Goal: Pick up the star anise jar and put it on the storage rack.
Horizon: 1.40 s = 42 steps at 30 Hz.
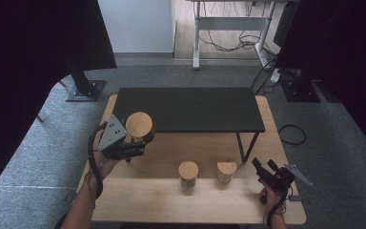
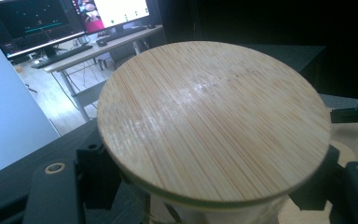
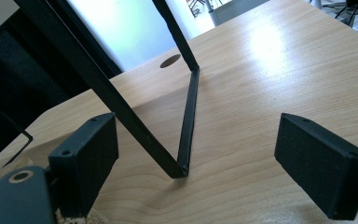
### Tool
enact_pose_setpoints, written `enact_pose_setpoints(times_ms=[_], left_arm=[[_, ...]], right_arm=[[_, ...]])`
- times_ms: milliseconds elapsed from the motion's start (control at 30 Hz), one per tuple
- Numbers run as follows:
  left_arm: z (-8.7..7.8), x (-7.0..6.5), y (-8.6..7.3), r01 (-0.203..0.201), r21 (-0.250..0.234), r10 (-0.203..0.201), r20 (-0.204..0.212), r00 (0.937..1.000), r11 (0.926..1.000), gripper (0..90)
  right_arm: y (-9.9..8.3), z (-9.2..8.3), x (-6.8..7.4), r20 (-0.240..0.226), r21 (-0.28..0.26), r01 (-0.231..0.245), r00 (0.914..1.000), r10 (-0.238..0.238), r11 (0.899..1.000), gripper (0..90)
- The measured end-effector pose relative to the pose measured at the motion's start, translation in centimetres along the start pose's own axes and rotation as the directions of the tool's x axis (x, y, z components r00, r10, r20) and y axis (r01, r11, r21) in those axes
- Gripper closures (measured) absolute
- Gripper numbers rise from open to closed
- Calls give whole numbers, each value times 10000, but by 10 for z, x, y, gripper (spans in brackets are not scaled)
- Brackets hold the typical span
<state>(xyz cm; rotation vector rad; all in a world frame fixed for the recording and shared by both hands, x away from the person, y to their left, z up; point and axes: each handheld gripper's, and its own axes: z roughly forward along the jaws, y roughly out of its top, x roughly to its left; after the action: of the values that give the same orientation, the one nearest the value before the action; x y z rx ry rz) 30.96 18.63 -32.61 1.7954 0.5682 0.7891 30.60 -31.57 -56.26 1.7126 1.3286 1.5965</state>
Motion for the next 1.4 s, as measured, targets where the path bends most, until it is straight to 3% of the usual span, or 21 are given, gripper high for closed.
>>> enact_pose_setpoints(times_ms=[467,1033,1400], left_arm=[[14,7,4,-157,86,158,-94,9998,9998,256],[30,15,6,-35,121,37,-204,9998,9999,257],[49,19,5,-140,375,157,-462,9988,9992,256]], right_arm=[[0,0,0,-33,5,-23,10000,23,10000,130],[0,0,-1,-64,-13,-53,10000,53,10000,129],[0,0,0,-95,9,-45,9999,45,10000,129]])
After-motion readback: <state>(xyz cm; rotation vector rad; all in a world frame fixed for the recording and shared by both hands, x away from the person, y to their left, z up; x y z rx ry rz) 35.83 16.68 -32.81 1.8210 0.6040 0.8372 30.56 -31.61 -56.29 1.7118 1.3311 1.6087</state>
